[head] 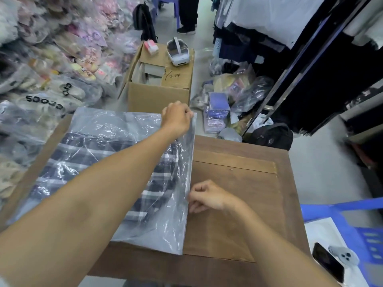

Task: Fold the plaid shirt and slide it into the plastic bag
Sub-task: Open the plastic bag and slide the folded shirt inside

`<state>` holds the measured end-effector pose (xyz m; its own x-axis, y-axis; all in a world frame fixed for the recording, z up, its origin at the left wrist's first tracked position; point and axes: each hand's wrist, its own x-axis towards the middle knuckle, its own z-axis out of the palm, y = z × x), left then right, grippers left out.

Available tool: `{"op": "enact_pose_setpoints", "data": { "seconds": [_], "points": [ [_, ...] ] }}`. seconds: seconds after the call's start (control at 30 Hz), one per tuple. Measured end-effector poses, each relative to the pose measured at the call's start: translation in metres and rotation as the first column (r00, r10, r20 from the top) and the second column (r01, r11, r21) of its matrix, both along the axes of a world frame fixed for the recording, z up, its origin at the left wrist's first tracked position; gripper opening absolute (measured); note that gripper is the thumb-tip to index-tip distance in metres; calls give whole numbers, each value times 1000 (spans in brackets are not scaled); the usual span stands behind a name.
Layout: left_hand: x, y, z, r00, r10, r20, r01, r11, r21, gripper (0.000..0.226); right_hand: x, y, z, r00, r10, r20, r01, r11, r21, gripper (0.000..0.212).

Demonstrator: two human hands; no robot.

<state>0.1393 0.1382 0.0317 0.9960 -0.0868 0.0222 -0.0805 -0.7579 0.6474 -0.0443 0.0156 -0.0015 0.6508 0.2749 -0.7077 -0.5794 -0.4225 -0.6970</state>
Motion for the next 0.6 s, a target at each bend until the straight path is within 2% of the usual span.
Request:
{"op": "enact_pose_setpoints", "data": {
  "seconds": [0.1, 0.27, 0.43, 0.5, 0.53, 0.6],
  "points": [
    [1, -3, 1, 1000, 22, -15, -22, 1000, 7, 22, -19, 2, -4, 976, 156, -153, -151, 988, 42, 9],
    [0, -11, 6, 999, 28, -27, -26, 999, 45, 23, -40, 6, -11, 862, 336, -379, -321, 941, 104, 10],
    [-8, -17, 5, 996, 5, -87, -3, 1000, 29, 19, -41, -1, -6, 803, 438, -405, -431, 895, 113, 3],
    [-9, -18, 5, 994, 15, -104, -15, 1000, 1, 16, -33, -10, -4, 849, 388, -359, -382, 920, 90, 7],
    [-10, -18, 5, 993, 16, -115, -18, 1000, -13, 16, -28, -13, -3, 899, 301, -317, -291, 953, 80, 16],
    [-11, -16, 4, 991, 5, -132, -10, 999, -37, 16, -16, -19, 0, 980, 22, -197, -11, 998, 56, 39]
  ]
}}
